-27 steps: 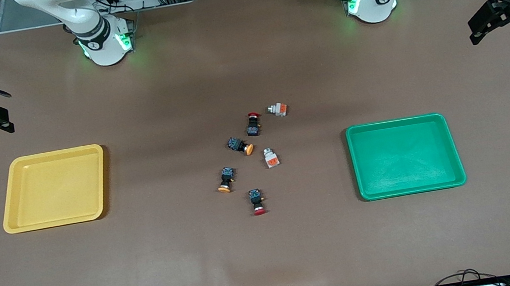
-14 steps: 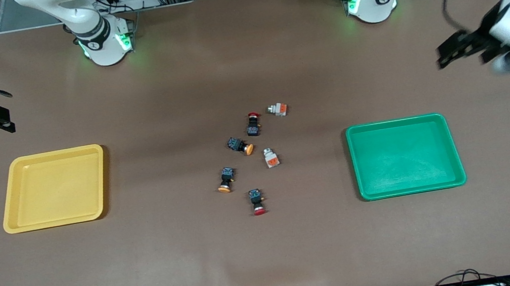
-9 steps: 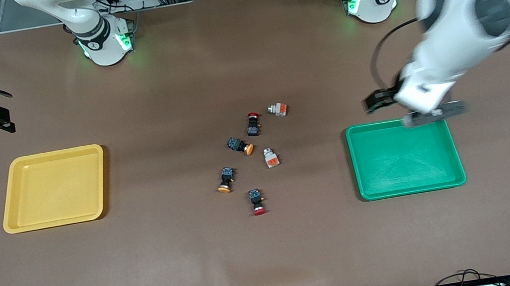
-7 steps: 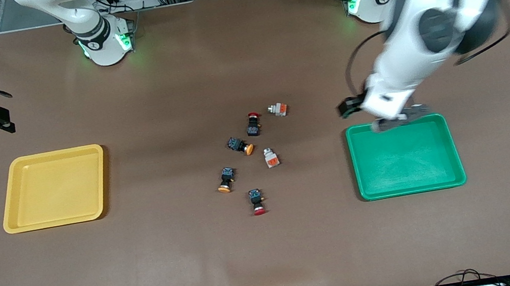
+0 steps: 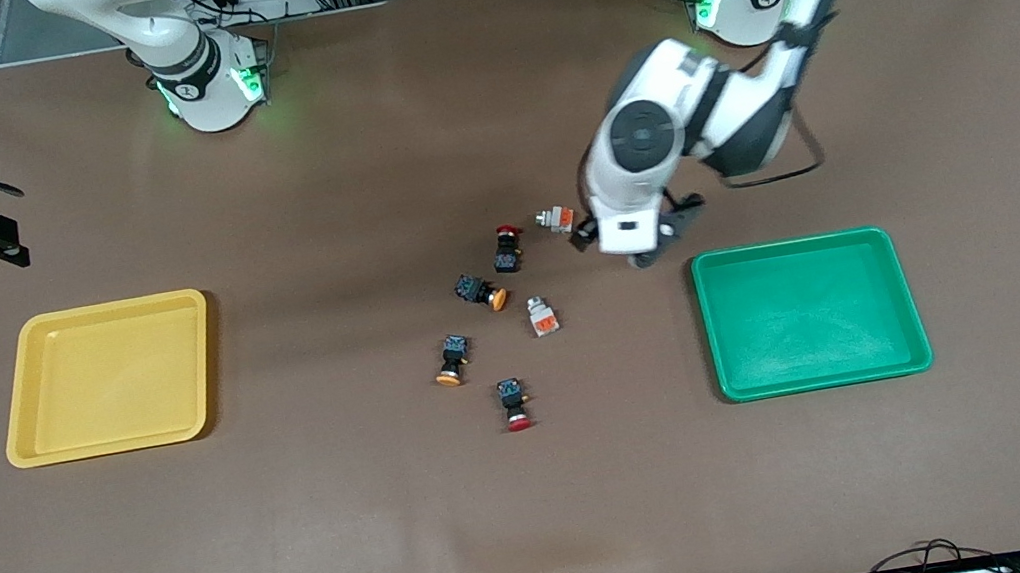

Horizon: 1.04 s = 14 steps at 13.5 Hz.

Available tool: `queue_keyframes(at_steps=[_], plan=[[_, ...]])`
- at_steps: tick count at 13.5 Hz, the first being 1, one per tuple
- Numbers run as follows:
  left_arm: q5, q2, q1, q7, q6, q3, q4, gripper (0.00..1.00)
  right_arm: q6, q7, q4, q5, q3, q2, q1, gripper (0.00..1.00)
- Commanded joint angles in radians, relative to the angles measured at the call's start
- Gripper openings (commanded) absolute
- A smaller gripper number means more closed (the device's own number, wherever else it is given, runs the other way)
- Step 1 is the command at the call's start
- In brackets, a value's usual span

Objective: Place green and yellow buttons in trays
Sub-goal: 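Grasp the white-and-orange button while the right gripper moves toward the yellow tray, then place the button in the green tray while the right gripper reaches buttons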

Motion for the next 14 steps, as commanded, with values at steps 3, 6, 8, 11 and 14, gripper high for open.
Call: queue_keyframes(at_steps=[3, 6, 8, 11, 14], plan=[[0.019, 0.028, -0.063, -0.242, 0.151, 0.009, -0.101, 1.00, -0.008, 0.010, 0.016, 0.005, -0.002, 0.020, -0.003, 1.00], [0.129, 0.099, -0.094, -0.406, 0.217, 0.009, -0.103, 1.00, 0.013, 0.014, 0.025, -0.010, -0.002, 0.140, 0.025, 1.00], [0.200, 0.139, -0.105, -0.513, 0.260, 0.009, -0.100, 1.00, 0.013, 0.004, 0.037, 0.000, -0.005, 0.165, 0.016, 1.00], [0.223, 0.165, -0.109, -0.564, 0.267, 0.011, -0.100, 1.00, 0.021, 0.002, 0.037, -0.007, -0.007, 0.193, -0.001, 1.00], [0.229, 0.183, -0.122, -0.609, 0.289, 0.012, -0.098, 0.64, 0.043, 0.002, 0.034, 0.002, -0.007, 0.196, -0.021, 1.00]])
